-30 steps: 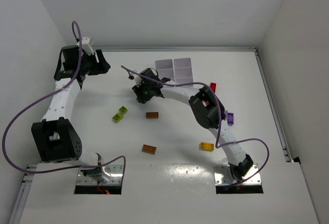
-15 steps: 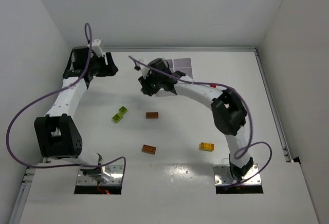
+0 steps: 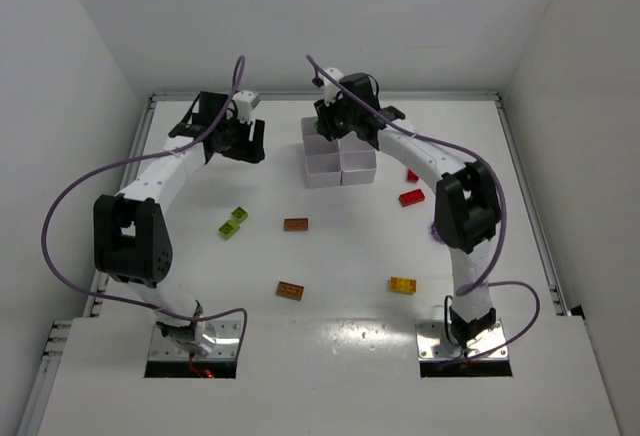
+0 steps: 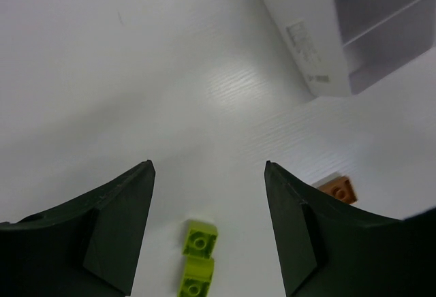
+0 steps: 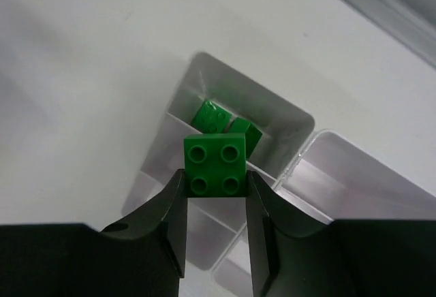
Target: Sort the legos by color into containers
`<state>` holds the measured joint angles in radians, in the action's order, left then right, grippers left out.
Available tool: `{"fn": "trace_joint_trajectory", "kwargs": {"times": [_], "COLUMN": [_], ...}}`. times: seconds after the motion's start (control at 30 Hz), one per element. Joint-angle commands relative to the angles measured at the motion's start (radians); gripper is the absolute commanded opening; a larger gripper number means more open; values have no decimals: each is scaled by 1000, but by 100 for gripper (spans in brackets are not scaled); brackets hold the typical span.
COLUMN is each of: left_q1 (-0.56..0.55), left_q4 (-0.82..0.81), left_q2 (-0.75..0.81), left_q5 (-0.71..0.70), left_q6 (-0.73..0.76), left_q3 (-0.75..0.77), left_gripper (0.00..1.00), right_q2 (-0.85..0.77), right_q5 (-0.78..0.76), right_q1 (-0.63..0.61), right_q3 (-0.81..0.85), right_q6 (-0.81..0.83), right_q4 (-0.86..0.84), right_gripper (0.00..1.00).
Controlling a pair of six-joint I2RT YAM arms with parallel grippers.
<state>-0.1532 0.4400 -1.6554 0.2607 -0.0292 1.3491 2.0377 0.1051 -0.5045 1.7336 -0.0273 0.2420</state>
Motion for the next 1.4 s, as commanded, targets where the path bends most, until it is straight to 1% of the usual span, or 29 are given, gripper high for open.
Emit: {"fn": "trace_joint_trajectory", "kwargs": {"times": [0.0,0.1,0.17,0.4,0.6,0.77,0.87,0.9,1.0,1.17,1.23,1.27,1.3,1.37], "left_q1": [4,4,4,4,4,4,4,4,4,15,15,15,15,15], "left_q4": [129,201,226,226,206,206,206,219,262,295,305,316,316,325], "left_q2": [20,20,29,72,72,72,72,63,40,8,-12,-12,-24,-35], "left_q5": [-98,-156,-167,-158,-158,-169,-178,-189,-198,-170,-161,-152,-152,-152], "left_q6": [118,186,210,210,210,244,262,273,304,353,374,374,386,396], "left_q3": [15,4,-28,-117,-127,-137,-148,-148,-157,-180,-189,-200,-200,-209], "left_gripper": [72,72,73,73,73,74,75,75,75,75,75,75,75,75], "right_q2": [71,111,140,168,179,208,228,228,237,237,237,237,237,237], "right_q5": [22,34,34,34,13,13,-7,-16,-16,-25,-25,-25,-25,-25], "right_q1": [7,17,17,26,35,44,53,54,54,54,54,54,54,54], "right_q3": [101,136,147,192,201,201,210,210,210,210,210,210,210,210], "right_q6": [-11,-20,-20,-31,-31,-40,-40,-40,-40,-40,-40,-40,-40,-40], "right_q4": [13,13,13,3,-6,-6,-6,-6,-6,-6,-6,-6,-6,-6], "right_gripper": [0,0,0,0,0,0,4,8,14,16,20,22,29,35]}}
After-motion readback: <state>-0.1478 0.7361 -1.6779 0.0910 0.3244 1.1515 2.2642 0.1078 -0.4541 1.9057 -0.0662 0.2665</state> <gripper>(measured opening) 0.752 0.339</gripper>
